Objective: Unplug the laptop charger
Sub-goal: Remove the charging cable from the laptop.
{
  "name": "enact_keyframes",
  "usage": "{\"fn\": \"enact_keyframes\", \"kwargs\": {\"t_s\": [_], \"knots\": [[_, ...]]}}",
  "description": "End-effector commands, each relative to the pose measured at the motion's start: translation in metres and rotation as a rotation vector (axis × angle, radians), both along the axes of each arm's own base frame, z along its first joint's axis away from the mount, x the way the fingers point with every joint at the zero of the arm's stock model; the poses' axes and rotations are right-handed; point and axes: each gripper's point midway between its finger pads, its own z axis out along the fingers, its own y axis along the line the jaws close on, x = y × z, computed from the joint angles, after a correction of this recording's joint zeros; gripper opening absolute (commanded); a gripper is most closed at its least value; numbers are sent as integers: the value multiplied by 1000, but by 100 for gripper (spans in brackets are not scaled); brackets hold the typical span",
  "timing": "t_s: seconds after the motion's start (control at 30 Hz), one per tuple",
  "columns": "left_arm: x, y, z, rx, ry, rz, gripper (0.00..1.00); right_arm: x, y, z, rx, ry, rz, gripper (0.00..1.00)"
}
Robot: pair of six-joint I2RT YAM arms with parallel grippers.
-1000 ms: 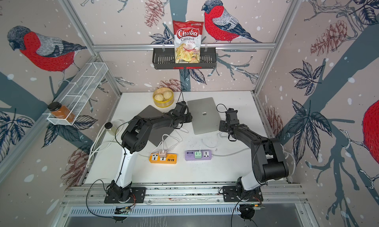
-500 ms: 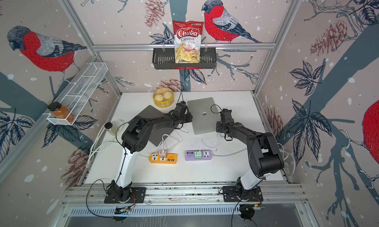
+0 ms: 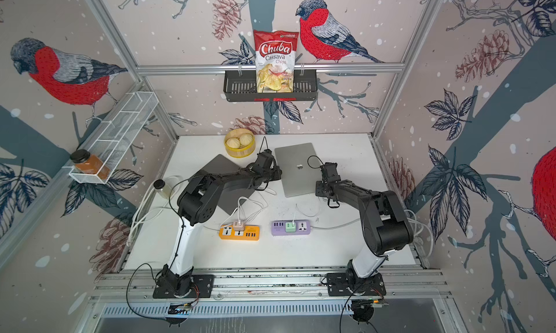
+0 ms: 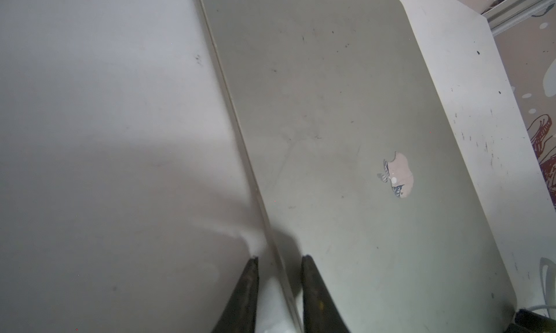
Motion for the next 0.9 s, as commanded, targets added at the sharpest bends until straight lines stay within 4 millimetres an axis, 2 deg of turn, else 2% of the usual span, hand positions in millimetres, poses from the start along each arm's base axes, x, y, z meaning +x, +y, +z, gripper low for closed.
{"fn": "enact_keyframes", "kwargs": {"t_s": [0.0, 0.33, 0.57, 0.87], "knots": [[-20, 16, -28, 91, 104, 3, 26, -6, 3, -5, 11, 32, 1, 31], [-21, 16, -28, 88, 106, 2, 26, -19, 0, -10, -6, 59, 9, 31], [-23, 16, -29, 87, 109, 2, 26, -18, -1, -7, -7, 48, 3, 31], [-23, 18, -29, 93, 106, 4, 26, -13, 5, -15, 19, 54, 15, 23]]}}
